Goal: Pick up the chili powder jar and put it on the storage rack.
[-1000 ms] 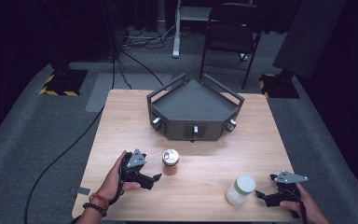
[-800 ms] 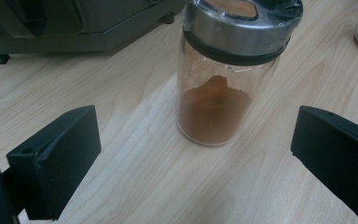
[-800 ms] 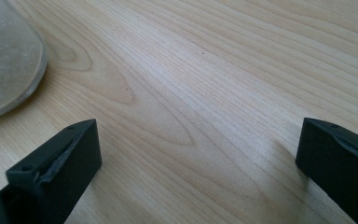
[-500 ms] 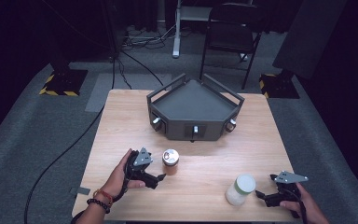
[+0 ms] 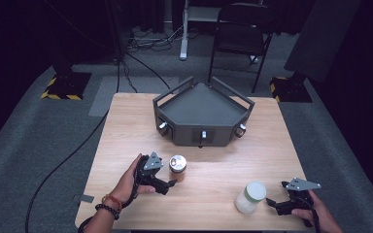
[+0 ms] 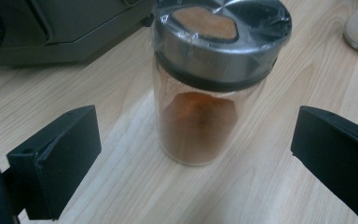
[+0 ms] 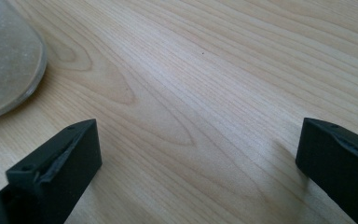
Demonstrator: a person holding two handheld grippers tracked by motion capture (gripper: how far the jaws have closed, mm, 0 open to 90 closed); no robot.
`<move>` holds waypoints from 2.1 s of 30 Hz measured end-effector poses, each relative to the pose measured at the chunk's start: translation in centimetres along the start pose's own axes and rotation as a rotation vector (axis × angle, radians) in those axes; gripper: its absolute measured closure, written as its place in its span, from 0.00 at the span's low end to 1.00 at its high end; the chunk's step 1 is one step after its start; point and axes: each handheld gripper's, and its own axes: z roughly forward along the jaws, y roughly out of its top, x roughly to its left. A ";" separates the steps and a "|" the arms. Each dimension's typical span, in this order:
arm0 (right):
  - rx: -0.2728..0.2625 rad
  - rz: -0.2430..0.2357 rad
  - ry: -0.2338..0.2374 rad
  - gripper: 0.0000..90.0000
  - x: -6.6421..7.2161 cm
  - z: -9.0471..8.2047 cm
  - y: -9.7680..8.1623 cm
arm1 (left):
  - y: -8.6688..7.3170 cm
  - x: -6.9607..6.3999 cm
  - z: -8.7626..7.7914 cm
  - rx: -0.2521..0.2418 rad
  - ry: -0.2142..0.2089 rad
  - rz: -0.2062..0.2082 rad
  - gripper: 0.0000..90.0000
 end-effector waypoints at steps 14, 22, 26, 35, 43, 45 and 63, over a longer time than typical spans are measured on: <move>0.000 0.002 -0.003 0.00 0.1 0.0 0.0 | 0.6 -0.2 1.8 -0.002 -0.016 -0.012 0.02; 0.000 0.002 -0.003 0.00 0.1 0.0 0.0 | 0.6 -0.1 2.8 -0.005 -0.016 -0.053 0.04; 0.000 0.002 -0.003 0.00 0.1 0.0 0.0 | 0.3 0.0 3.1 -0.033 -0.008 -0.075 0.08; 0.000 0.002 -0.003 0.00 0.1 0.0 0.0 | 0.1 0.1 3.5 -0.076 -0.010 -0.051 0.25; 0.000 0.002 -0.003 0.00 0.1 0.0 0.0 | 0.4 -0.2 3.7 -0.072 -0.007 -0.019 0.34; 0.000 0.002 -0.003 0.00 0.1 0.0 0.0 | 0.3 -0.3 3.7 -0.076 -0.001 -0.013 0.35; 0.000 0.003 -0.003 0.00 0.1 0.0 0.0 | 1.3 0.0 2.7 -0.115 0.026 -0.023 0.35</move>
